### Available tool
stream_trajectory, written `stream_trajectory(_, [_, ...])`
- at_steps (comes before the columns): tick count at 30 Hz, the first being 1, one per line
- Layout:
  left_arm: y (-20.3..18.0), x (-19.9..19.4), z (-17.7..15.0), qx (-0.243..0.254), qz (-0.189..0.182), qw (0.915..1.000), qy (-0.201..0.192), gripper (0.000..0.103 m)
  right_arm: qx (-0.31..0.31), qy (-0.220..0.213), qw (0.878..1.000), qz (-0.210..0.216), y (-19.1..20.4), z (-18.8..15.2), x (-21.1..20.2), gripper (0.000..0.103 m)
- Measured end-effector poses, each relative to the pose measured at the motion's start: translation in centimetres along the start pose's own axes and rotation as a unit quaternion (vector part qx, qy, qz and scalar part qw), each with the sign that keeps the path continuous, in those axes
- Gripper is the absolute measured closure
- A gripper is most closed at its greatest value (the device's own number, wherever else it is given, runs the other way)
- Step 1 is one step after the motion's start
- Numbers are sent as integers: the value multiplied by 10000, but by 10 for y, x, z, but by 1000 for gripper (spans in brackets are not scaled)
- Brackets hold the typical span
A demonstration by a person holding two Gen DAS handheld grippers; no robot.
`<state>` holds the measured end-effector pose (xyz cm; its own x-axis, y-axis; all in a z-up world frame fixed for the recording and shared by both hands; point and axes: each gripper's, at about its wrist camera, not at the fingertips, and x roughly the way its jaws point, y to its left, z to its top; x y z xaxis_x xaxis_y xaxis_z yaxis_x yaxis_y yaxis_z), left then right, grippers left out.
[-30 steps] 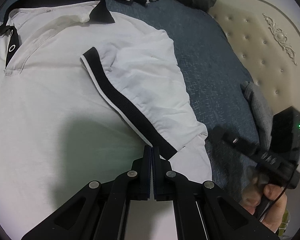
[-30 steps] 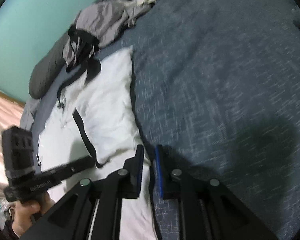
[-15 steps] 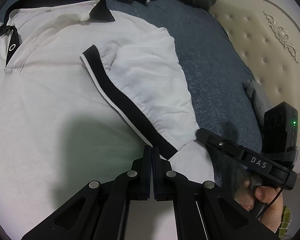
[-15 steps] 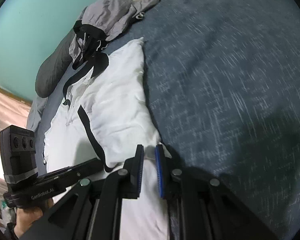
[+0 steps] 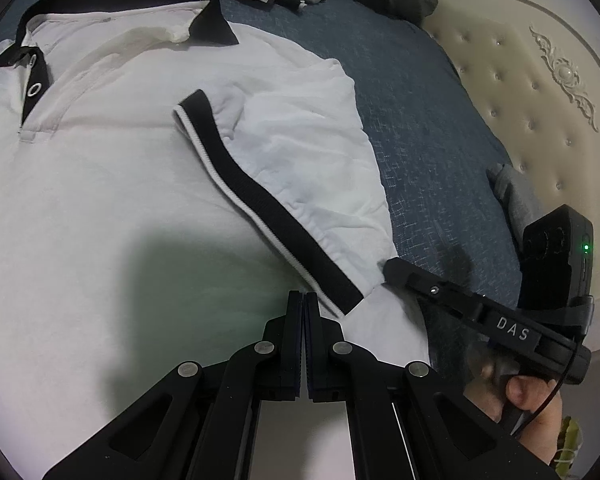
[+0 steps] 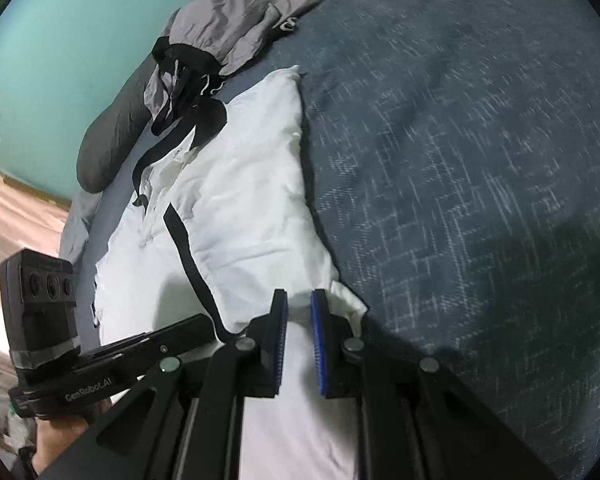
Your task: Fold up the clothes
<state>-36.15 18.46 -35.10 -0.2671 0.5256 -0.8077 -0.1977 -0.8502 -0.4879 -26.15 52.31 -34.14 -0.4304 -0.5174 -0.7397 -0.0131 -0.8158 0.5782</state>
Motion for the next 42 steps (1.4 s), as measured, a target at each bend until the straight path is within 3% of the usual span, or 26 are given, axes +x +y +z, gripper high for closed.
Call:
stream_trajectory(9, [10,-47,-17,88,39,9994,-340,102,114,-257,9995,135,3,6,-18,91])
stream_trajectory(16, [43,-84,-38,26,224,9977,-644,102,298,-417,9986,152,-2,9,-23,91])
stream_trajectory(19, [57,-96,-48,-16,294,9968,-739,100,377,-486,9980,159,-4,10,-25,84])
stream_trajectory(21, [67,-102,-56,-37,359,9964,-765,93,428,-531,9975,164,-5,11,-26,64])
stream_trajectory(22, [72,-106,-60,-58,386,9961,-792,89,412,-534,9976,146,-5,11,-26,60])
stream_trajectory(27, [104,-137,-85,-157,528,9935,-992,56,279,-580,9979,28,-2,9,-28,59])
stream_trajectory(29, [115,-149,-96,-162,605,9923,-1064,49,150,-585,9981,-70,4,12,-29,59])
stream_trajectory(33, [138,-168,-120,-266,663,9908,-1147,46,-132,-623,9970,-442,19,31,-29,59])
stream_trajectory(42, [171,-191,-136,-585,590,9874,-1349,43,-459,-279,9952,-816,47,126,2,59])
